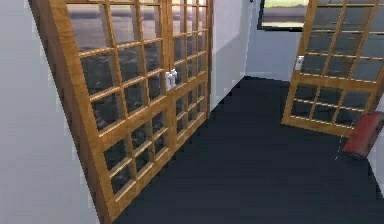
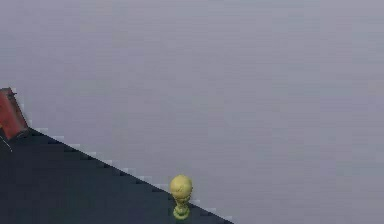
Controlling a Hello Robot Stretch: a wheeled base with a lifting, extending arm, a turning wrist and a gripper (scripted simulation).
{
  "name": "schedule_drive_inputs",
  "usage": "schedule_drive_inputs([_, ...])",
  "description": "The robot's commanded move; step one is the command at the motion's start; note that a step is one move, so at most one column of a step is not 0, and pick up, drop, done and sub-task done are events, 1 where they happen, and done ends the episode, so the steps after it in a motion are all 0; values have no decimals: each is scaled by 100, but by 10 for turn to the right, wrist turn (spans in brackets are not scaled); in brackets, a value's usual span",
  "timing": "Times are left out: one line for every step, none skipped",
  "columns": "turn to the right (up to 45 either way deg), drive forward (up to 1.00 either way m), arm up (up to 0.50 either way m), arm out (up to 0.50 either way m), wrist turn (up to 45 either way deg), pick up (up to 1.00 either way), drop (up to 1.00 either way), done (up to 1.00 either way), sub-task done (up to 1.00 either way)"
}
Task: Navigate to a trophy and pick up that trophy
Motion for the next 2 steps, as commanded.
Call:
schedule_drive_inputs([0, 0, 0, 50, 0, 0, 0, 0, 0])
schedule_drive_inputs([0, 0, 0, 0, 450, 0, 0, 0, 0])
